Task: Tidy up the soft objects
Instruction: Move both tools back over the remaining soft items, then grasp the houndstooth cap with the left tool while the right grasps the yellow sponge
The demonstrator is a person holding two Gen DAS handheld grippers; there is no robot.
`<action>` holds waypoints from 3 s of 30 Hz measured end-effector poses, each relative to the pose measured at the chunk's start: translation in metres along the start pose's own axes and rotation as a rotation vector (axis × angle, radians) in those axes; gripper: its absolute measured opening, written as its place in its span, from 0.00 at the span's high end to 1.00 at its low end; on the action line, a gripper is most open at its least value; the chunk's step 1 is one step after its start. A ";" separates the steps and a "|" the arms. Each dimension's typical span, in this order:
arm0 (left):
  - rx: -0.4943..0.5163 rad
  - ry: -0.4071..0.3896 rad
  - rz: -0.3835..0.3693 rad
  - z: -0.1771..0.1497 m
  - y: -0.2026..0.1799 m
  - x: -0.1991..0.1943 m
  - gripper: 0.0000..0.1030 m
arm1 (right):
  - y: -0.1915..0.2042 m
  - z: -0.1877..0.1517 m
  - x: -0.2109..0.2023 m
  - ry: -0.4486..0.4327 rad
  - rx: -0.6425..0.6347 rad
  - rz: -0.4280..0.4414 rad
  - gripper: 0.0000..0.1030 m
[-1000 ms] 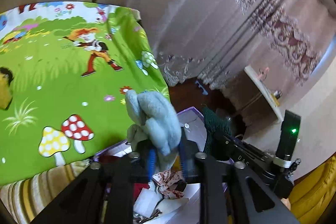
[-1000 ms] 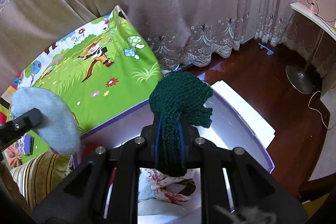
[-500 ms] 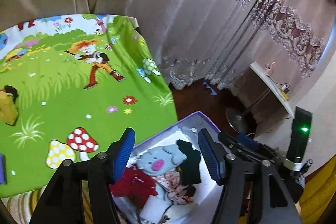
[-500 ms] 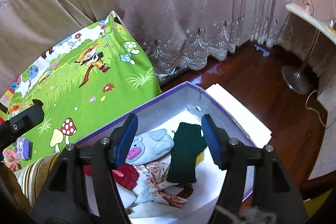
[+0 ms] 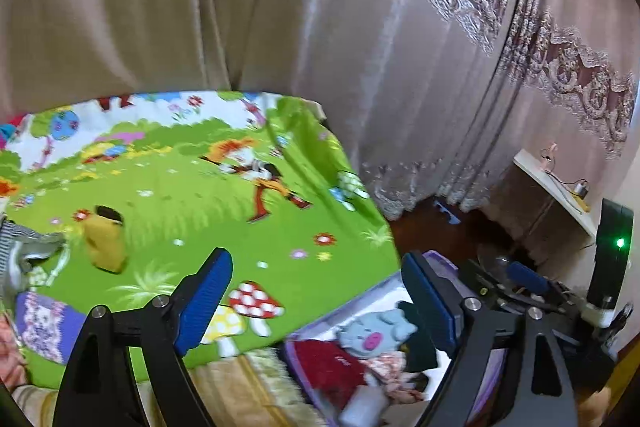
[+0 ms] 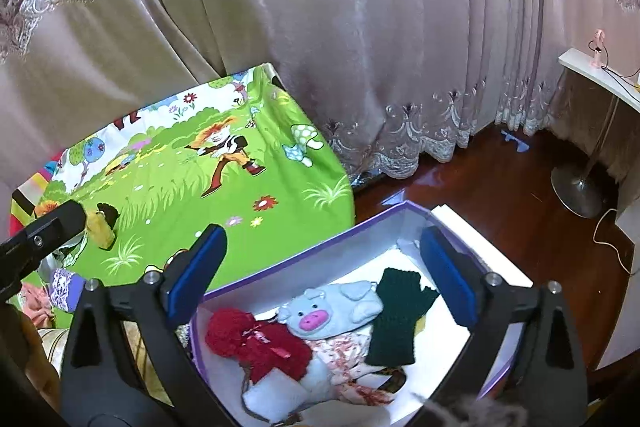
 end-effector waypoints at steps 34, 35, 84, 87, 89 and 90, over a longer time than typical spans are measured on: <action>-0.352 0.096 0.303 -0.050 0.286 -0.047 0.15 | 0.174 -0.027 0.042 0.144 -0.263 0.270 0.03; -0.357 0.104 0.302 -0.049 0.290 -0.045 0.15 | 0.178 -0.027 0.045 0.149 -0.267 0.274 0.03; -0.452 0.205 0.383 -0.034 0.360 0.044 0.73 | 0.337 -0.063 0.238 0.405 -0.289 0.179 0.05; -0.469 0.184 0.381 -0.035 0.361 0.040 0.73 | 0.337 -0.066 0.242 0.424 -0.287 0.184 0.29; -0.476 0.179 0.382 -0.037 0.361 0.038 0.74 | 0.339 -0.069 0.240 0.435 -0.295 0.210 0.38; -0.478 0.177 0.381 -0.037 0.361 0.037 0.74 | 0.340 -0.070 0.239 0.435 -0.302 0.215 0.44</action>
Point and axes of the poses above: each gripper's, at about its wrist camera, not at the fingertips, and x roughly the way its jaws point, y to its left, z to its top, the point moved 5 cm from there along x, roughly the way its jaws point, and after that the axes turned 10 degrees about z, right-handed, at the moved point
